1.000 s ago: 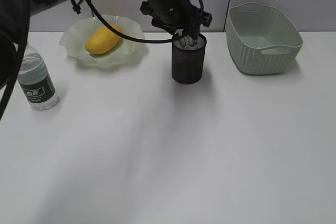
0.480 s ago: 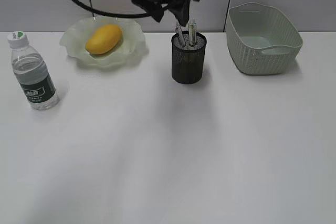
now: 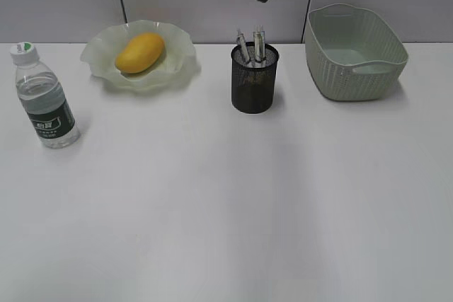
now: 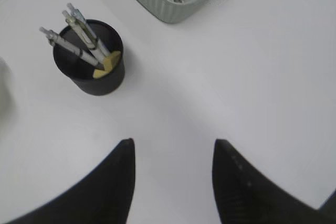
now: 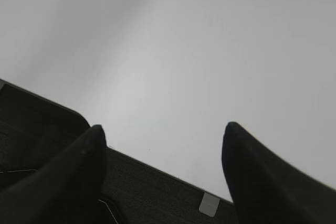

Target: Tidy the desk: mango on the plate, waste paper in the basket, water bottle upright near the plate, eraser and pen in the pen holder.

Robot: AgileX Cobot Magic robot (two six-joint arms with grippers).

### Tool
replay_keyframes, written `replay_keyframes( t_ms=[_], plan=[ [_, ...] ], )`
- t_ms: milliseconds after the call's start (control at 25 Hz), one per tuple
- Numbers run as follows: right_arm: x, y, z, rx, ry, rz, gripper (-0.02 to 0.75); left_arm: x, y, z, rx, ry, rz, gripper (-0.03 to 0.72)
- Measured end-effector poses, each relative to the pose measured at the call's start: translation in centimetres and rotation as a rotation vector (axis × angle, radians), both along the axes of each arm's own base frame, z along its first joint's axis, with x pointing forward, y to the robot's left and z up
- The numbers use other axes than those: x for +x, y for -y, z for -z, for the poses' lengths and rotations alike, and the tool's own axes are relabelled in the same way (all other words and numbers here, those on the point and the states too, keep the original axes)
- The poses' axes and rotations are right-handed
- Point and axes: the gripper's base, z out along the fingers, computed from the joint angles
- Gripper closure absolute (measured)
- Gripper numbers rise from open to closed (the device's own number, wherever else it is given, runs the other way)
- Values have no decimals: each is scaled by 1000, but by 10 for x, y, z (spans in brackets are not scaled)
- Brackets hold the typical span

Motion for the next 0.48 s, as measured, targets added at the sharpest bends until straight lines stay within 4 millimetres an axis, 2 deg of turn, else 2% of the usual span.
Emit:
replay_keyframes(
  t_ms=[120,240,480],
  plan=[
    [0,0,0,0,0,0,197,-27,-14,-1,30,-27,26,328],
    [0,0,0,0,0,0,196,-54,-34,7,76,-75,39,328],
    [0,0,0,0,0,0,196,-108,-87,13,112,-113,41,328]
  ],
)
